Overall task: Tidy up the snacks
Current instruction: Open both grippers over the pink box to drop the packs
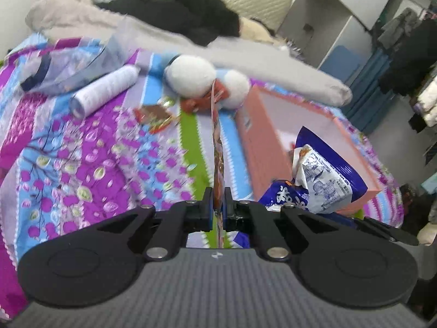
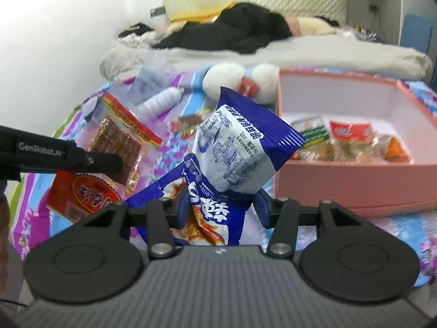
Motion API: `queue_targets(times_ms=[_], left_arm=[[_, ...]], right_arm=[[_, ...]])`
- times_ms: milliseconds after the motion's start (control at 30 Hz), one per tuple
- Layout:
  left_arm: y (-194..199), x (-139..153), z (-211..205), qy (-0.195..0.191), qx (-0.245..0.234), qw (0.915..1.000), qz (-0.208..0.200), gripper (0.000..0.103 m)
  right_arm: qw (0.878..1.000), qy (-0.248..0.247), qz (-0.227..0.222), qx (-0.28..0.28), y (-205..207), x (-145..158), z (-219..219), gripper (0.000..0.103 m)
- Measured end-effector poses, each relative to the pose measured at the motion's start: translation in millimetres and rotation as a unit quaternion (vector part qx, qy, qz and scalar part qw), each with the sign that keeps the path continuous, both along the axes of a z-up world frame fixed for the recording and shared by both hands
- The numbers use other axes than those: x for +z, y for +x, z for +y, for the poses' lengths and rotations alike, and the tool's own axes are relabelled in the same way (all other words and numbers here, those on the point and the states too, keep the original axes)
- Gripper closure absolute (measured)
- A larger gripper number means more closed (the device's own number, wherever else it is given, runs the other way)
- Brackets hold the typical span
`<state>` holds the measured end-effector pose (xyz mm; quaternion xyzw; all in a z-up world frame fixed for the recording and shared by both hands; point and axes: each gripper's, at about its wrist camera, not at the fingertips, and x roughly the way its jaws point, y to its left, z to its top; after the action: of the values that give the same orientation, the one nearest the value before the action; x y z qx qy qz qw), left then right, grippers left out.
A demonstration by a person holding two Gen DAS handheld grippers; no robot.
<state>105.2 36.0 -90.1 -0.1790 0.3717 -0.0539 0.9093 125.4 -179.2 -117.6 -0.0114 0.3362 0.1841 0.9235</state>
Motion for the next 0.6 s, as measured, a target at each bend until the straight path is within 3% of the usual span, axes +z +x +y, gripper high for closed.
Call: queue_targets(times_ms=[267,600], left_arm=[[-3.9,36.9,-26.5,0.003,-0.033,0.9988,-0.036,0.096],[36.9,45.4,-69.9,-0.009,-0.072,0.9966,-0.038,0.096]], right_arm=[[0.999,0.011,-0.034,-0.030,-15.3,35.5,-26.8,0.052],[0.996,0.016,-0.043,-0.071,4.1,41.9,-60.0,0.052]])
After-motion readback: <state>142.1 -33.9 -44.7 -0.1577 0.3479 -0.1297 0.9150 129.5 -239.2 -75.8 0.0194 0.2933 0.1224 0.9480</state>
